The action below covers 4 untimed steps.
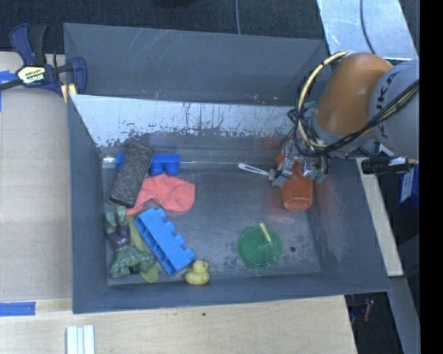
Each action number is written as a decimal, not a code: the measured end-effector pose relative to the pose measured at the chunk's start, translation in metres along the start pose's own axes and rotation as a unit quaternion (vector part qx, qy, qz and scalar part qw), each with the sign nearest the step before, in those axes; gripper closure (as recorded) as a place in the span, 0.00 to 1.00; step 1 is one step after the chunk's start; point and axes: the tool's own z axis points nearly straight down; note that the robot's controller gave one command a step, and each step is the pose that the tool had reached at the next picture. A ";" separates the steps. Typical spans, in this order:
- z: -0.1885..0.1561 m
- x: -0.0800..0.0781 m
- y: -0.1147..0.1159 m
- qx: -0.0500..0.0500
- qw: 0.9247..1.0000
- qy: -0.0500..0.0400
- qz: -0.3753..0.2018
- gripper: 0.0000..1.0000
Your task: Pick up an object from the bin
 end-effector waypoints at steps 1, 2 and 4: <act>-0.020 0.004 -0.020 -0.004 0.999 0.005 -0.032 1.00; -0.011 0.001 -0.012 -0.007 1.000 0.004 -0.023 1.00; -0.041 -0.007 -0.025 -0.005 0.999 -0.001 -0.035 1.00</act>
Offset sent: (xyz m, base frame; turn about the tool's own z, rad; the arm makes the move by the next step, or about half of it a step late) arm -0.0075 -0.0171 0.0084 -0.0396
